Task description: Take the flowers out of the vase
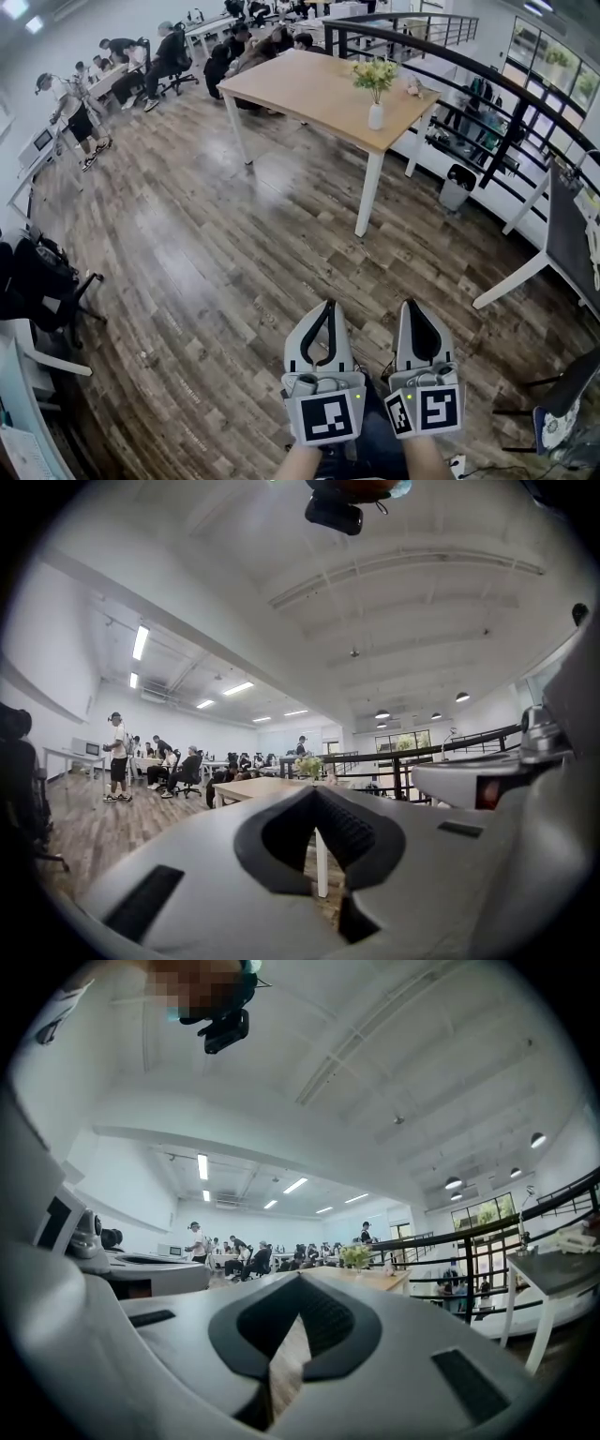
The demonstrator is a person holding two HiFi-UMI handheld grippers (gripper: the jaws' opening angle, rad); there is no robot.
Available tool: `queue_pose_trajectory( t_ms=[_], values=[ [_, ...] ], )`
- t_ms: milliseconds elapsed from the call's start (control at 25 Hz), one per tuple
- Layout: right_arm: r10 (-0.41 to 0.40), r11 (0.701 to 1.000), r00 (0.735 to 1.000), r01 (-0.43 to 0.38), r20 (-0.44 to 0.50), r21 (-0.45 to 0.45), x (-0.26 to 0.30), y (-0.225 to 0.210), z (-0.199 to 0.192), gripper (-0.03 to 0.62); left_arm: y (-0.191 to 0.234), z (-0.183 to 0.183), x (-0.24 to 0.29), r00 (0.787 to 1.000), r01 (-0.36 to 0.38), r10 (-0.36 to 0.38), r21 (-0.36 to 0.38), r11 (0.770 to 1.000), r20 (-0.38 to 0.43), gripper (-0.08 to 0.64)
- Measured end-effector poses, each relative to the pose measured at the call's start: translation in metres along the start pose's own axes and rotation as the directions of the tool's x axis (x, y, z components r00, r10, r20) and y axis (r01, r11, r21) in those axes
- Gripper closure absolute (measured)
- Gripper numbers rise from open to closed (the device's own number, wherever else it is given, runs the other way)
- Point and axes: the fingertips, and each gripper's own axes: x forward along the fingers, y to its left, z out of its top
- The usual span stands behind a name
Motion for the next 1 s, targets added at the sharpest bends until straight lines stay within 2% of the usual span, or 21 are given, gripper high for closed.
queue_pose_trajectory(
  t_ms=[1000],
  values=[
    [0.041,0.999,0.999,-0.040,-0.013,0.015,0.161,-0.110,-0.006,0.600,-0.015,0.016,0.186,0.999,-0.042,0.042,0.012,0.999,-0.016,0.528]
  ],
)
